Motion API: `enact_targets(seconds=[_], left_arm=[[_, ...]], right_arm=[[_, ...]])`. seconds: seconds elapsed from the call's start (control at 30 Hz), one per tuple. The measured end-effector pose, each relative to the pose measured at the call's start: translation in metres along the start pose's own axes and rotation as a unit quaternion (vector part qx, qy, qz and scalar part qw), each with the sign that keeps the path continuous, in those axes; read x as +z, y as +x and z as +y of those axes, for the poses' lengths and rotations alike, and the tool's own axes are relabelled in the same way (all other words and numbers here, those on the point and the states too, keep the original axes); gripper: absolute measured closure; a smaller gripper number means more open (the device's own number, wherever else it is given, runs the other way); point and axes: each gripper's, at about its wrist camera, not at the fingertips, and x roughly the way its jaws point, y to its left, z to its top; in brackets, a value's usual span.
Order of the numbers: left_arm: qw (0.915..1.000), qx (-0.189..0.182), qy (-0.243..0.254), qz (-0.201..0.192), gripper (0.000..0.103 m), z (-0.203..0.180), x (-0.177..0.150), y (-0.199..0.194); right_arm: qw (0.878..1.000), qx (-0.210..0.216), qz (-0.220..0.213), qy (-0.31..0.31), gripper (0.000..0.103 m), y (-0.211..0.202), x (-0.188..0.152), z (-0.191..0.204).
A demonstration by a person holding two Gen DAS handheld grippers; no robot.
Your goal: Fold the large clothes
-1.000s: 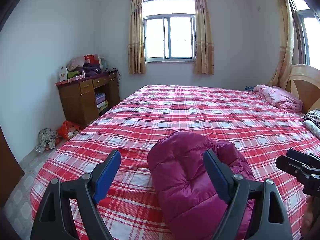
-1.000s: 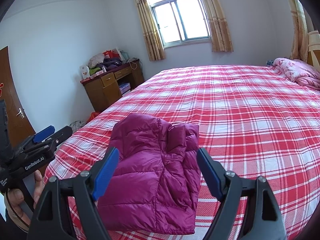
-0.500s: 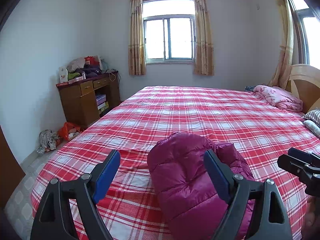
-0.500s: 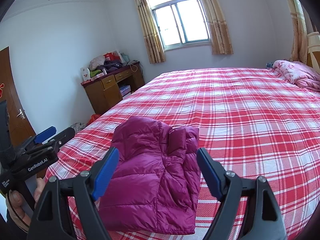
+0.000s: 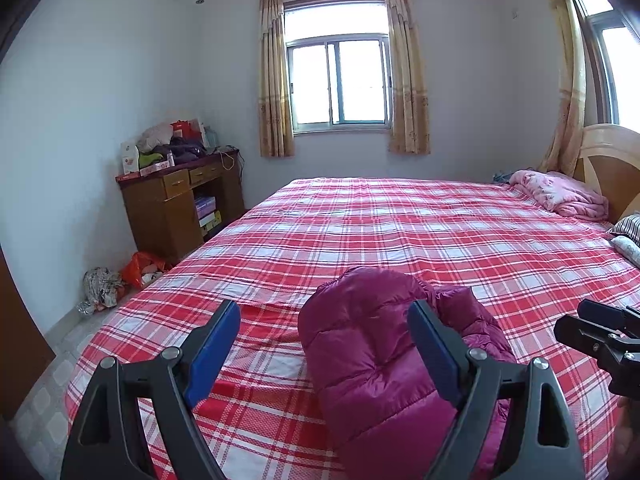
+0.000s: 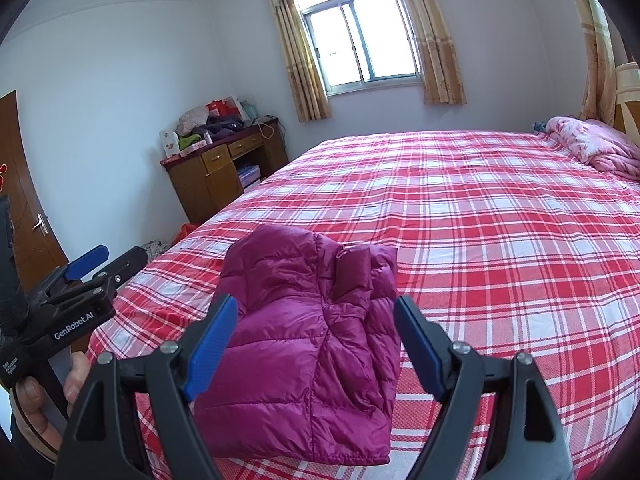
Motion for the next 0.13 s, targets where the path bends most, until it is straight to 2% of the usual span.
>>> enact_targets(seconds=[0.13], left_arm=[[1.0, -0.006, 0.001, 0.006, 0.017, -0.001, -0.0002, 0.001]], right_arm=[[1.0, -0.001, -0.001, 0.0, 0.02, -0.0018, -0.0007, -0.0017]])
